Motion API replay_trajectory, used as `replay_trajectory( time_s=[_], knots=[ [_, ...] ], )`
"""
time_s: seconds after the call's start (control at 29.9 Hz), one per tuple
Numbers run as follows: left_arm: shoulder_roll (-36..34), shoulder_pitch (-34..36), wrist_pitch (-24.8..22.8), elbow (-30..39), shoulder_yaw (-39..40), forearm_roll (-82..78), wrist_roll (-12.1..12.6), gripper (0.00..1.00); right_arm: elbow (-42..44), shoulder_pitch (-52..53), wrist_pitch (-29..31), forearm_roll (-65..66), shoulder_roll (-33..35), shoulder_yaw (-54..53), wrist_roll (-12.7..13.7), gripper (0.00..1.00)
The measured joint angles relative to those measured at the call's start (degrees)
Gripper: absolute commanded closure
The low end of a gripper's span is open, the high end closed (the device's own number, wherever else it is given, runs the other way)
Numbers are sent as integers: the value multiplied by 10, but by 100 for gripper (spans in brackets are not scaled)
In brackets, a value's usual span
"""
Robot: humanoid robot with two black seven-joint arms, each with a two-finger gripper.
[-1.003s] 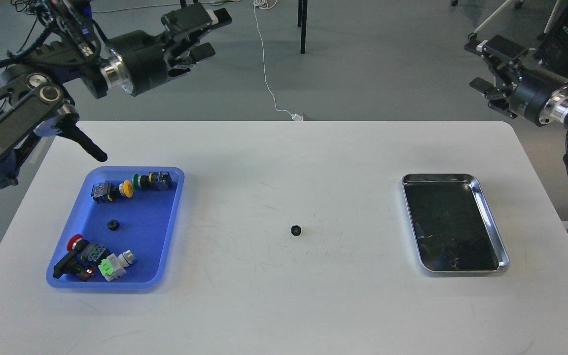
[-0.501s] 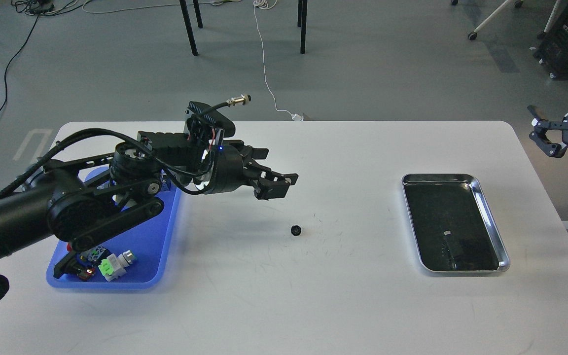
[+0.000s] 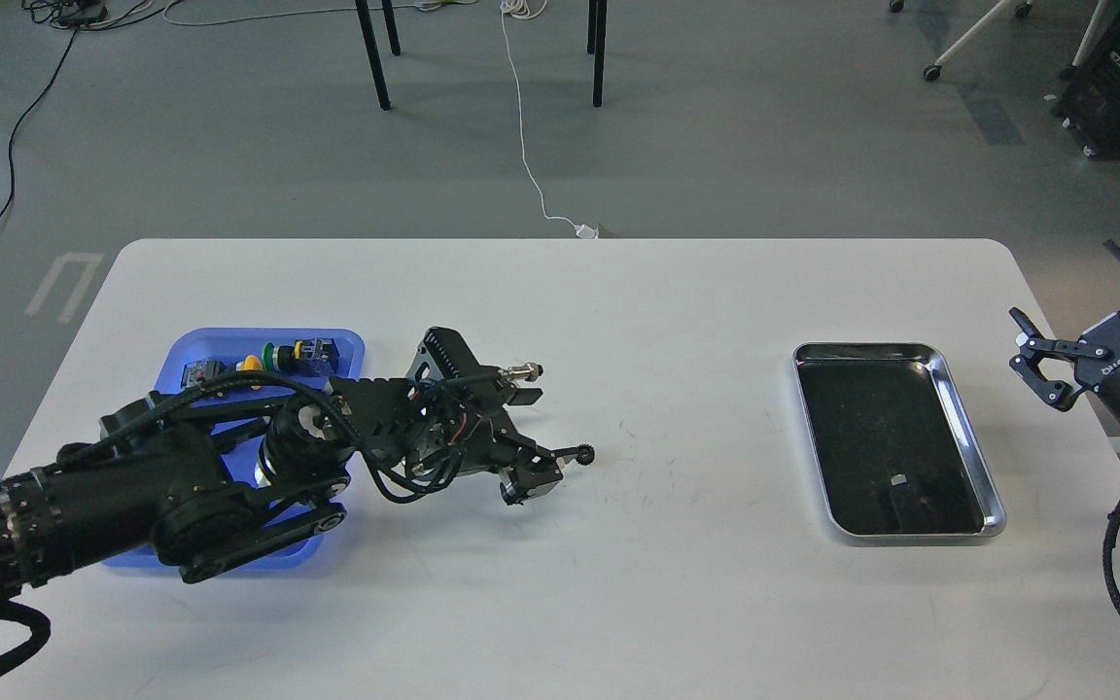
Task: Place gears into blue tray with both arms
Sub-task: 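Reach the left gripper to the second black part and grasp it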
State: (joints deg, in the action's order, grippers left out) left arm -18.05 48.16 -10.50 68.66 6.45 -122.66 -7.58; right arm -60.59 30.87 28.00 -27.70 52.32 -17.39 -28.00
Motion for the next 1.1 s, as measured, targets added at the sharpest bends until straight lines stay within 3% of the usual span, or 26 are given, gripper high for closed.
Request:
replay_trajectory(
  time_s=[0.6, 0.8, 1.1],
  knots=[
    [57, -11, 0, -61, -1, 0, 11, 45, 6, -4, 0, 0, 0, -14, 0, 2],
    [58, -15, 0, -63, -1, 0, 11, 59, 6, -5, 0, 1, -3, -21, 0, 2],
    [59, -24, 0, -79, -1, 0, 10, 66, 6, -6, 0, 1, -4, -31, 0, 2]
  ],
)
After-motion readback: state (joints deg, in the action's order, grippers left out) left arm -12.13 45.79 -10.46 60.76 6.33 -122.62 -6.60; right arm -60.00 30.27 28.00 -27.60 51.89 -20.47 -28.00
